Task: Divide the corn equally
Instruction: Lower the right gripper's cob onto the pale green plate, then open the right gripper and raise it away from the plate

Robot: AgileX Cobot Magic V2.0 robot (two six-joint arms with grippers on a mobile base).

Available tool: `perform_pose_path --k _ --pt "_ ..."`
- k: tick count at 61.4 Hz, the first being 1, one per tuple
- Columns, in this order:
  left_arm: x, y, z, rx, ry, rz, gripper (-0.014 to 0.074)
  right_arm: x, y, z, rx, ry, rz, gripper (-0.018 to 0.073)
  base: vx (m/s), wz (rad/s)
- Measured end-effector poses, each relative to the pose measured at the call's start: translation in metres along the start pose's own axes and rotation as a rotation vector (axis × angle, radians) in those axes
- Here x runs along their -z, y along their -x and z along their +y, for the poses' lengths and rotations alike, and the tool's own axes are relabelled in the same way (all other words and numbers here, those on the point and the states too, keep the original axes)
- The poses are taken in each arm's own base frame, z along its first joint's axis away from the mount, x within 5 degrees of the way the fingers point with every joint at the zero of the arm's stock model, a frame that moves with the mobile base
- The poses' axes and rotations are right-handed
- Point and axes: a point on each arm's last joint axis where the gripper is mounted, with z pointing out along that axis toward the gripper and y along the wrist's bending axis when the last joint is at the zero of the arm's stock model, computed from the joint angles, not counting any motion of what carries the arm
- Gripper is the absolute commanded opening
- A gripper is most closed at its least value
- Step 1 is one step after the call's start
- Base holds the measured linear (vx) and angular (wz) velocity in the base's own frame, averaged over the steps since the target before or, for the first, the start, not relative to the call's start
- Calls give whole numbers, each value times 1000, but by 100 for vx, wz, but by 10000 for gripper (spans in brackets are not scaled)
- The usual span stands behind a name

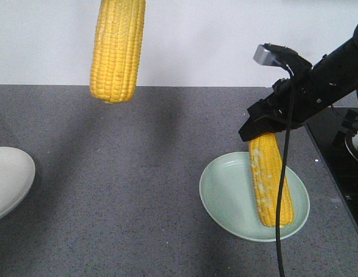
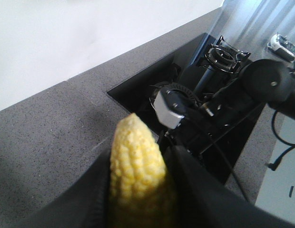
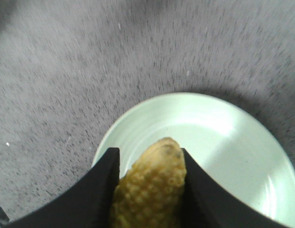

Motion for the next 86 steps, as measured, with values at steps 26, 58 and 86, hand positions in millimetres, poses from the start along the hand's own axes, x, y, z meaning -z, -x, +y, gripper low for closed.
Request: perform_pose_path --k 26,58,86 --pt "0 0 0 0 0 0 -8 -19 2 -13 11 6 32 69 0 0" --pt "0 0 0 0 0 0 -8 -19 1 -15 21 -15 46 403 0 0" --pt "0 0 0 0 0 0 -8 -6 5 -5 26 -12 -38 251 0 0"
